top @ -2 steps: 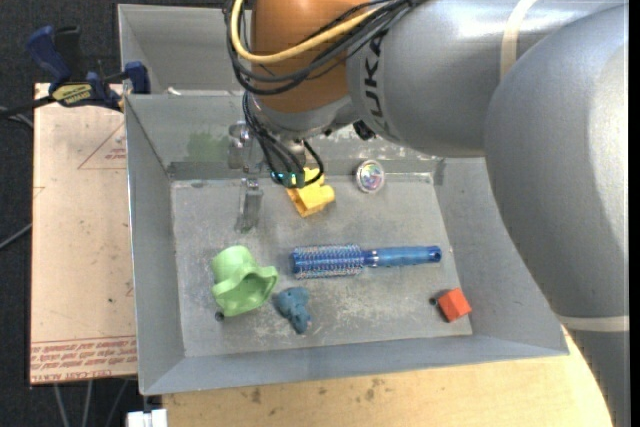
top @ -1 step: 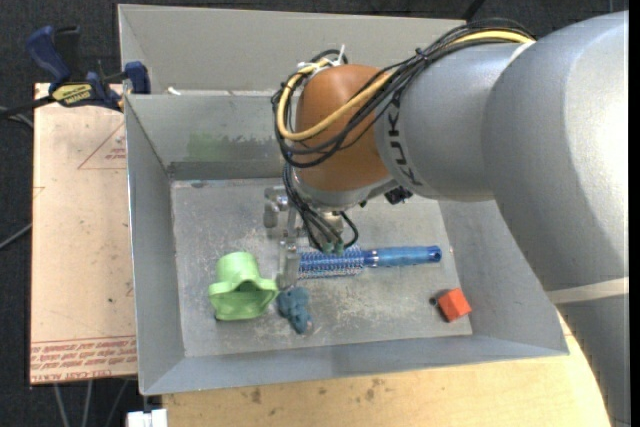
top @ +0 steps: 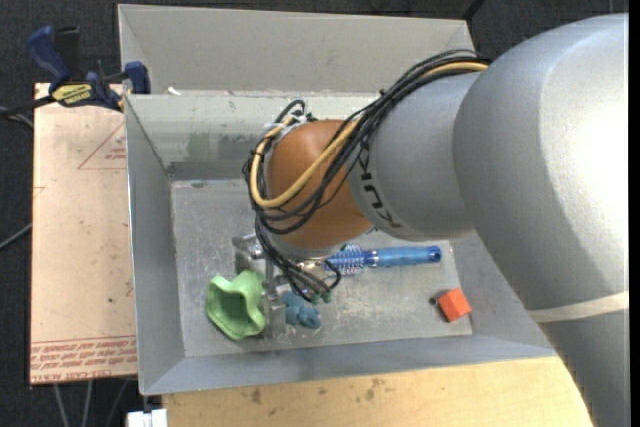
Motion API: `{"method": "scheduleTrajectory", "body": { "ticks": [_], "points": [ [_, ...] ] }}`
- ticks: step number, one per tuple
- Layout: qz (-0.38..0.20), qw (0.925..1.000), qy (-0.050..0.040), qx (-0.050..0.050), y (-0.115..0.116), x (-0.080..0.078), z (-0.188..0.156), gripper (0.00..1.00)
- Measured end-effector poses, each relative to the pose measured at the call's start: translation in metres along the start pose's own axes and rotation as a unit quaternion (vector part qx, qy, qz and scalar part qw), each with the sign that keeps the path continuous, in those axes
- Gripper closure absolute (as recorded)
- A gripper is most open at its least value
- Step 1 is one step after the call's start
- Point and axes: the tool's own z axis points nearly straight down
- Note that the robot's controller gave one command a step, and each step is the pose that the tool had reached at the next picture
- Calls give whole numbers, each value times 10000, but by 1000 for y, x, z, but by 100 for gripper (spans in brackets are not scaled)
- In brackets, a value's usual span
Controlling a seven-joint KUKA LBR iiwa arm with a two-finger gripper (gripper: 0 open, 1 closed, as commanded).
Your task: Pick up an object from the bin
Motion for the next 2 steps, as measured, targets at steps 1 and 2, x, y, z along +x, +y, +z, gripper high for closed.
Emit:
{"method": "scheduleTrajectory", "body": {
  "ticks": [1,2],
  "points": [
    [17,10000,-13,2,-2,-1,-1,100],
    [17,10000,-18,2,-2,-1,-1,0]
  ]
}}
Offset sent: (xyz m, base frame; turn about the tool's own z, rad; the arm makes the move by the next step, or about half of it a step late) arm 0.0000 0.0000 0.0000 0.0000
